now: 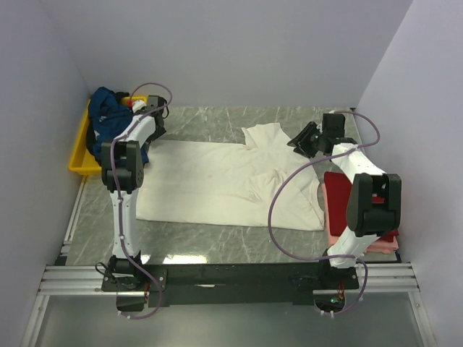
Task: Fold and stack the t-shirts
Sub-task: Fold the tshirt
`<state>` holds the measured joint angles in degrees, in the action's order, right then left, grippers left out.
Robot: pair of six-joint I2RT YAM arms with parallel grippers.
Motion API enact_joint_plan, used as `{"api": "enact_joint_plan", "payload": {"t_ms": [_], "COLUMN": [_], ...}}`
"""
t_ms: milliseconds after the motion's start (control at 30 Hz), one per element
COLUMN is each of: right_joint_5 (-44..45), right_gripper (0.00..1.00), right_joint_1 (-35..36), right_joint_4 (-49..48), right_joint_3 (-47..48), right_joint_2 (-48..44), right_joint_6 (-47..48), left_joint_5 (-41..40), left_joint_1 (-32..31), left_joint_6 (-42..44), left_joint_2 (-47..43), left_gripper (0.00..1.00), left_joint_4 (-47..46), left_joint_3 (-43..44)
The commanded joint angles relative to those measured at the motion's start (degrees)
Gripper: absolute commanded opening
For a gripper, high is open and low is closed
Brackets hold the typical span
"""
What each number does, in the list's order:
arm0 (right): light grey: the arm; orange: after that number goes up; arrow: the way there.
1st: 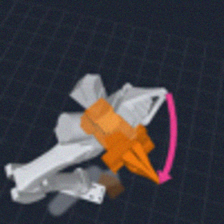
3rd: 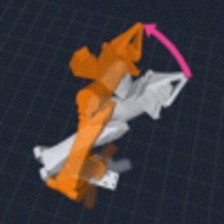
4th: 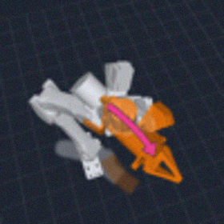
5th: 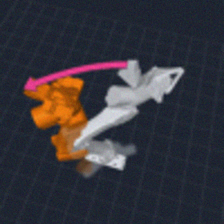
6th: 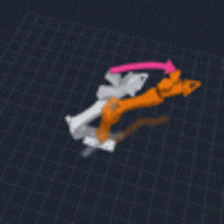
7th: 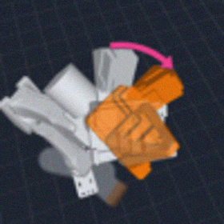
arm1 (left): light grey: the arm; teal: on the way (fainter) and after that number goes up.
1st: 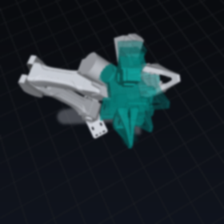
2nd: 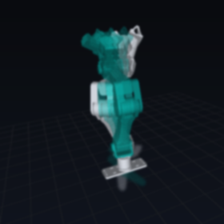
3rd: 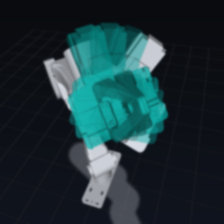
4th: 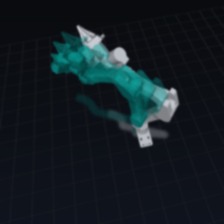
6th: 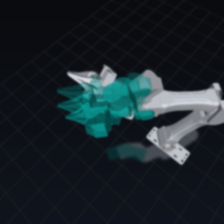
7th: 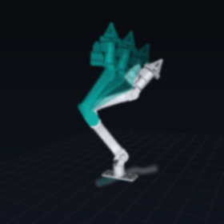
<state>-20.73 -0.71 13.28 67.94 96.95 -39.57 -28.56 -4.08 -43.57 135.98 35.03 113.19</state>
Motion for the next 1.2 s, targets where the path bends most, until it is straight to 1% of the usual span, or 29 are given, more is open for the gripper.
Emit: {"api": "enact_joint_plan", "payload": {"t_ms": [0,300,533,800,1033,1067,1167], "right_joint_5": [-0.4,-0.7,-1.0,0.1,1.0,1.2,2.6], "right_gripper": [0.46,0.46,0.45,0.45,0.45,0.45,0.46], "right_joint_1": [0.3,0.4,0.3,0.3,0.3,0.3,0.3], "right_joint_4": [-1.0,-1.3,-1.6,-1.2,0.7,1.0,3.2], "right_joint_3": [2.5,2.5,3.2,6.1,10.4,11.2,15.1], "right_joint_2": [0.4,1.1,1.9,6.3,11.9,13.2,16.5], "right_joint_6": [0.0,0.0,-0.2,0.2,1.2,1.4,2.2], "left_joint_5": [-1.9,-3.5,-4.1,-4.7,-4.1,-4.0,-2.9], "left_joint_1": [-0.8,-2.3,-2.8,-2.8,-2.7,-2.7,-2.6], "left_joint_6": [1.4,2.4,2.1,2.3,2.4,2.4,2.1], "left_joint_2": [-0.7,-1.8,0.1,3.4,4.0,4.2,4.5], "left_gripper": [0.53,0.53,0.53,0.52,0.45,0.42,0.36], "left_joint_4": [-0.6,0.0,0.7,1.7,3.5,3.6,4.3], "left_joint_3": [2.9,4.1,4.7,5.6,6.0,6.0,5.9]}}
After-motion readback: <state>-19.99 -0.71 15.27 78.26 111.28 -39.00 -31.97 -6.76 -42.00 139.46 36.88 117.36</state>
